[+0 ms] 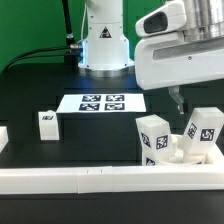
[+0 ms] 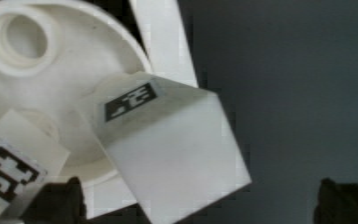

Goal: Assemble stool

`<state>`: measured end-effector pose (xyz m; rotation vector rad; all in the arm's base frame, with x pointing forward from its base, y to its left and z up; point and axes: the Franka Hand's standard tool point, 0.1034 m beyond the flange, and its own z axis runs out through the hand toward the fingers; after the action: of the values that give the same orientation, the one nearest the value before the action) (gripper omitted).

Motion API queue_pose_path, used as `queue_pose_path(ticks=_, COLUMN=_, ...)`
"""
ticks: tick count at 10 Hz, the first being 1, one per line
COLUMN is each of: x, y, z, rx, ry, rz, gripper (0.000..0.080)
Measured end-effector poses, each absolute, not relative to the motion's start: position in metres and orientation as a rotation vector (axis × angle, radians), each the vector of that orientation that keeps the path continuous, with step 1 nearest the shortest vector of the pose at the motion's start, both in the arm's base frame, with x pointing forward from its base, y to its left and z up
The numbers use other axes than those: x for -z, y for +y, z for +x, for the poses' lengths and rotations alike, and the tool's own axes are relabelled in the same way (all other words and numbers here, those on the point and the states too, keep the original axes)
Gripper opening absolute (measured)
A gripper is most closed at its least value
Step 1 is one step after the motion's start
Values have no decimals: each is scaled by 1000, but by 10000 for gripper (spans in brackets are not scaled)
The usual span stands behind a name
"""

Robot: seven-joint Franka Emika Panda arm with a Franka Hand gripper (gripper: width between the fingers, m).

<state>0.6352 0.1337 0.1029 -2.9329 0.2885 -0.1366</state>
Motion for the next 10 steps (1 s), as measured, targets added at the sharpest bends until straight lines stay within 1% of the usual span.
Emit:
queue_pose_path(ticks=2, x=-102, y=132, z=635, rx=162, ry=-3, rz=-2973, gripper=649)
queue_pose_path(ticks=3, x=-102, y=136, z=634, rx=180, ry=-353, rz=-3006, gripper=649)
queue_pose_path(ticks=6, x=-97, y=144, z=629, rx=141, ry=-1090, rz=-2922, gripper=649)
queue_pose_path(ticks=10, x=-96, y=135, z=631, rx=136, ry=-1549, rz=-2745, gripper=649)
